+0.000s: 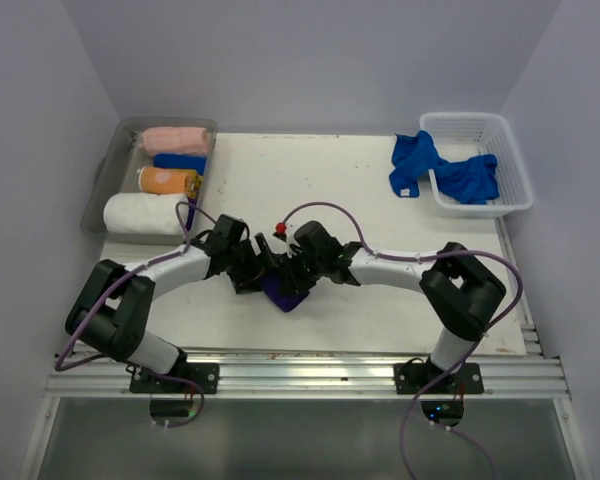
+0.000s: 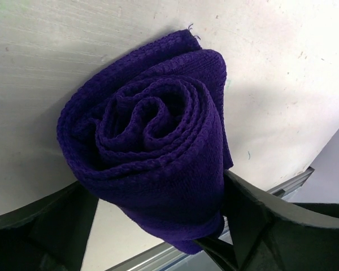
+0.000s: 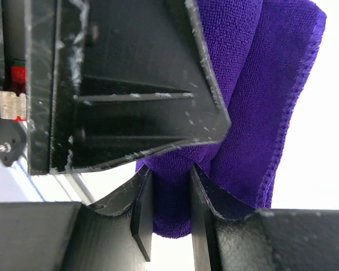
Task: Roll the towels
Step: Roll the towel
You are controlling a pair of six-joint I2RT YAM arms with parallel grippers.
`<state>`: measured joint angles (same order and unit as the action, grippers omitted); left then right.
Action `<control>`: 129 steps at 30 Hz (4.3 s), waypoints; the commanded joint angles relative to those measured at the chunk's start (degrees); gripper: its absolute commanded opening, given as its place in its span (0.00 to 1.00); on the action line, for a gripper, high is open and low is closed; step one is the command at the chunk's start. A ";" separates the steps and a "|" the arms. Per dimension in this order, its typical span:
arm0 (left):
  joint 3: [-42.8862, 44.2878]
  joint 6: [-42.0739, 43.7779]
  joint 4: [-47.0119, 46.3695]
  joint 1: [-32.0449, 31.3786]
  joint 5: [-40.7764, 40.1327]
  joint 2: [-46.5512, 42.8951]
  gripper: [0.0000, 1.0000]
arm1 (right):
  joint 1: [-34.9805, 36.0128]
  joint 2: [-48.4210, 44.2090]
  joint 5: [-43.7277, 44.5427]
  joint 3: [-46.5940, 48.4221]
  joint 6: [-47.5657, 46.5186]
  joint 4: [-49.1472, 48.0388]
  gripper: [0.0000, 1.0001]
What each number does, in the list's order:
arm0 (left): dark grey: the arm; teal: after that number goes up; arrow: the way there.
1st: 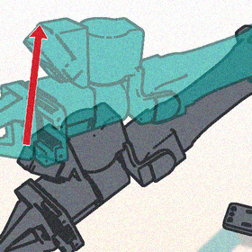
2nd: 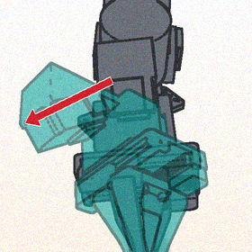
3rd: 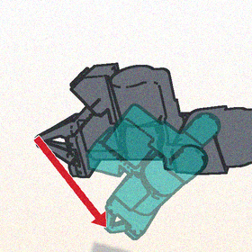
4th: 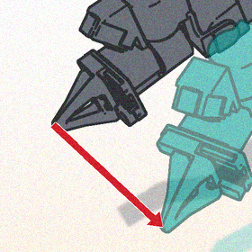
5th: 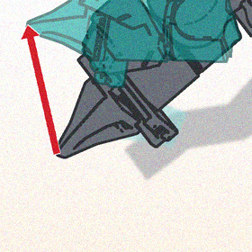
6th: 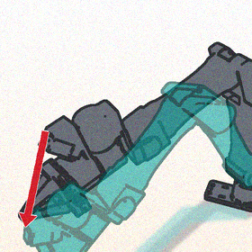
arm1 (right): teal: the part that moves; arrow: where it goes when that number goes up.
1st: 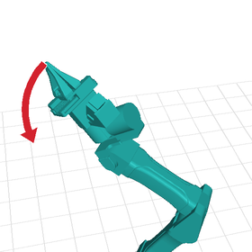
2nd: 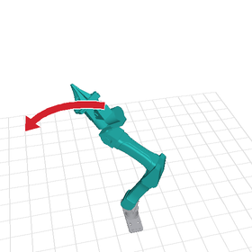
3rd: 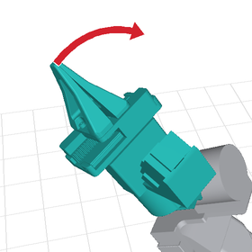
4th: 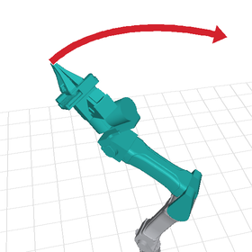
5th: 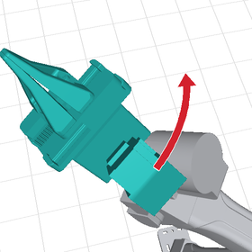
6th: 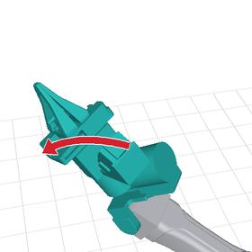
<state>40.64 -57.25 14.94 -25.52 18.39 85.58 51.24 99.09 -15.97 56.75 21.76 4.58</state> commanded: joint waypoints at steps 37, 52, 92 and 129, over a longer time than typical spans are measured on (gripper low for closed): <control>6.11 4.52 7.30 0.03 -0.29 4.07 0.50 | 24.43 4.26 52.79 14.09 -15.43 15.02 0.72; 6.46 6.01 7.47 0.12 -0.73 1.52 0.83 | 22.07 3.84 45.25 9.26 -11.75 8.97 0.49; 2.95 9.97 -1.49 2.05 5.16 3.98 0.80 | -6.86 5.32 -18.75 -3.58 11.99 -11.61 0.42; 8.05 8.83 7.91 2.05 2.79 5.56 0.67 | 24.17 10.60 54.29 16.37 -11.92 15.37 0.58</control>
<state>47.16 -48.45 21.71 -23.38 22.06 90.98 75.09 108.60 35.03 70.91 9.10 21.12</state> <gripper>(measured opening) 0.660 0.606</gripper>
